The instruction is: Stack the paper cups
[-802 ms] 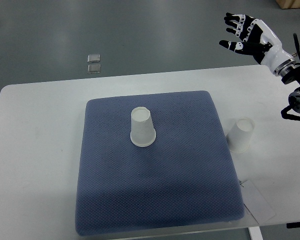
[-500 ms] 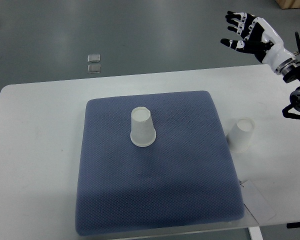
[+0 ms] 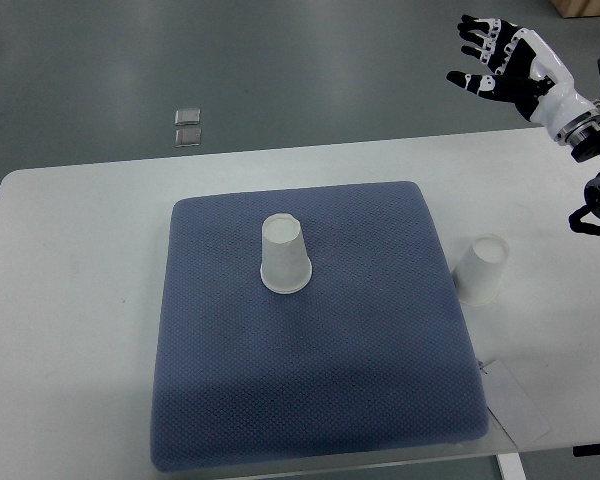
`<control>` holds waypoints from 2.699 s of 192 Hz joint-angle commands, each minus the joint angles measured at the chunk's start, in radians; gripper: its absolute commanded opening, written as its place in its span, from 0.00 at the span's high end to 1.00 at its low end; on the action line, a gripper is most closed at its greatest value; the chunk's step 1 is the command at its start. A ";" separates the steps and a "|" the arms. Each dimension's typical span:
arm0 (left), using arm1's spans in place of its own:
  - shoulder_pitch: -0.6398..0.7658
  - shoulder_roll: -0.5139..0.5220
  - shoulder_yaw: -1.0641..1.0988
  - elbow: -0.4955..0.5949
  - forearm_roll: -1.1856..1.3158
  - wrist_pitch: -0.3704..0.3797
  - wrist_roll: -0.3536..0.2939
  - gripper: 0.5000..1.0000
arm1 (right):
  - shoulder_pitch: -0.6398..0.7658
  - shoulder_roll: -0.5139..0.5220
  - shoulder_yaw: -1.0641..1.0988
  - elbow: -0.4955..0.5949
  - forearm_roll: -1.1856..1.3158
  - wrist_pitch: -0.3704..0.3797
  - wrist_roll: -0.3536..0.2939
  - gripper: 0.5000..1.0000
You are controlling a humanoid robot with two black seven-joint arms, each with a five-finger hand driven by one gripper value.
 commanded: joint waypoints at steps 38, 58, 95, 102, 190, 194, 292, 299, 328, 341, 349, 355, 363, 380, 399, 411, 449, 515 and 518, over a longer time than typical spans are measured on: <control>0.000 0.000 0.000 0.001 0.000 0.000 0.000 0.00 | 0.007 -0.032 -0.005 0.000 -0.002 0.000 -0.001 0.15; 0.000 0.000 0.000 0.001 0.000 0.000 0.000 0.00 | 0.009 -0.053 -0.006 0.000 -0.002 0.001 -0.001 0.15; 0.001 0.000 0.000 0.001 0.000 0.000 0.000 0.00 | 0.020 -0.081 -0.009 -0.001 -0.006 0.000 -0.003 0.15; 0.000 0.000 0.000 0.001 0.000 0.000 0.000 0.00 | 0.023 -0.084 -0.012 -0.001 -0.008 0.000 -0.003 0.15; 0.000 0.000 0.000 0.001 0.000 0.000 0.000 0.00 | 0.038 -0.109 -0.023 0.011 -0.028 0.004 0.005 0.15; 0.000 0.000 0.000 0.001 0.000 0.000 0.000 0.00 | 0.038 -0.110 -0.023 0.012 -0.032 0.006 0.005 0.15; 0.000 0.000 0.000 0.001 0.000 0.000 0.000 0.00 | 0.098 -0.383 -0.242 0.293 -0.489 0.150 0.095 0.15; 0.000 0.000 0.000 0.001 0.000 0.000 0.000 0.00 | 0.104 -0.399 -0.274 0.327 -0.578 0.152 0.099 0.15; 0.000 0.000 0.000 0.001 0.000 0.000 0.000 0.00 | 0.127 -0.440 -0.314 0.391 -0.726 0.150 0.099 0.15; 0.000 0.000 0.000 0.001 0.000 0.000 0.000 0.00 | 0.135 -0.448 -0.327 0.402 -0.776 0.149 0.099 0.15; 0.000 0.000 0.000 0.001 0.000 0.000 0.000 0.00 | 0.135 -0.449 -0.336 0.403 -0.807 0.144 0.099 0.15; 0.001 0.000 0.000 0.001 0.000 0.000 0.000 0.00 | 0.136 -0.449 -0.347 0.402 -0.827 0.141 0.099 0.15; 0.000 0.000 0.000 0.001 0.000 0.000 0.000 0.00 | 0.136 -0.449 -0.360 0.402 -0.847 0.139 0.099 0.15; 0.000 0.000 0.000 0.001 0.000 0.000 0.000 0.00 | 0.138 -0.452 -0.393 0.403 -0.867 0.139 0.099 0.15; 0.000 0.000 0.000 0.001 0.000 0.000 0.000 0.00 | 0.139 -0.457 -0.429 0.402 -0.893 0.135 0.099 0.15; 0.000 0.000 0.000 0.001 0.000 0.000 0.000 0.00 | 0.138 -0.458 -0.449 0.402 -0.907 0.127 0.099 0.15; 0.000 0.000 0.000 0.001 0.000 0.000 0.000 0.00 | 0.138 -0.458 -0.567 0.393 -0.942 0.035 0.099 0.15; 0.001 0.000 0.000 0.001 0.000 0.000 0.000 0.00 | 0.133 -0.425 -0.606 0.339 -0.948 -0.060 0.099 0.15; 0.000 0.000 0.000 0.001 0.000 0.000 0.000 0.00 | 0.133 -0.423 -0.607 0.338 -0.948 -0.062 0.099 0.15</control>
